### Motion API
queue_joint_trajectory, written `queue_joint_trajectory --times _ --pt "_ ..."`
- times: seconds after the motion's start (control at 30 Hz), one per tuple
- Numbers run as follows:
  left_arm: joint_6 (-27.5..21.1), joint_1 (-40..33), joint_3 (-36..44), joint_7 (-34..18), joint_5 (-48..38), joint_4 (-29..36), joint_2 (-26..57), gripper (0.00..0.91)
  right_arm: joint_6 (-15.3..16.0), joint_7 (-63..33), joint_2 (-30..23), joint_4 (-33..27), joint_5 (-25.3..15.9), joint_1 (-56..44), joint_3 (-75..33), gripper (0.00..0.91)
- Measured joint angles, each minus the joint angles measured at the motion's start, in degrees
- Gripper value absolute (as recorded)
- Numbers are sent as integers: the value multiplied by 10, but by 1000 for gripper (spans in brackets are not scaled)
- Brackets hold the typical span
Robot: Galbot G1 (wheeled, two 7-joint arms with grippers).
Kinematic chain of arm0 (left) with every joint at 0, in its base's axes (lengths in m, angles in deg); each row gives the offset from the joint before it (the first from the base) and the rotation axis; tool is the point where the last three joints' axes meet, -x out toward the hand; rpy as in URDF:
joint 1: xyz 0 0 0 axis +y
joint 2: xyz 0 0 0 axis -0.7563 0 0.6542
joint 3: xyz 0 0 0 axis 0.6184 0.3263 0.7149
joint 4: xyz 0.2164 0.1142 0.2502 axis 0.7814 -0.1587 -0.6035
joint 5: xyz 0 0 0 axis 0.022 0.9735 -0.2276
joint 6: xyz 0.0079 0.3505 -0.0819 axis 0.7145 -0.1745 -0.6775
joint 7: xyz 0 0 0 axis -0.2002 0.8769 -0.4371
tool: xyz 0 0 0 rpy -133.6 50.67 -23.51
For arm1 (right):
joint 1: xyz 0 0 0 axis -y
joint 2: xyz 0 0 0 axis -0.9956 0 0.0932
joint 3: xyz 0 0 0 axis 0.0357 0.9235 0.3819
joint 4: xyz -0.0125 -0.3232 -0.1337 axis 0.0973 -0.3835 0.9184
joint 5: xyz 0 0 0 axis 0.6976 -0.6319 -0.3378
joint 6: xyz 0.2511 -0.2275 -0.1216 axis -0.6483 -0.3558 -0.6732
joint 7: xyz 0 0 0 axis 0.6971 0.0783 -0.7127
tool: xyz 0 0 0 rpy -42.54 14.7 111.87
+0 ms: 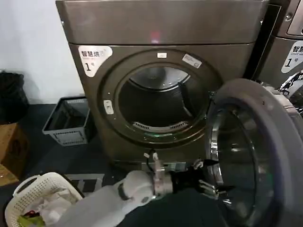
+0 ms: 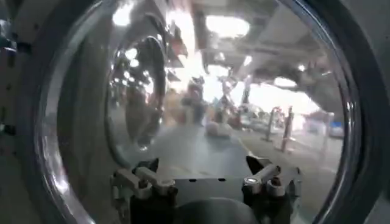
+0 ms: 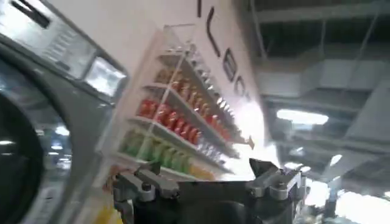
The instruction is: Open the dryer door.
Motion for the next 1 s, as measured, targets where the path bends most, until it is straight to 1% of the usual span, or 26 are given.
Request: queue_joint_trajectory --times 0.13,0.27,0.53,1.0 --pt "3 -21 14 -2 -4 -26 -26 907 -1 4 1 7 -13 -5 -25 907" --pt "3 -41 25 -5 -3 -52 -55 907 -4 10 0 14 -15 -10 -40 907" --pt "3 -74 36 -15 1 -103 -121 907 1 12 -2 28 -19 -19 -62 907" --pt "11 -97 47 -21 20 -180 -211 907 9 20 4 42 -18 -47 -104 907"
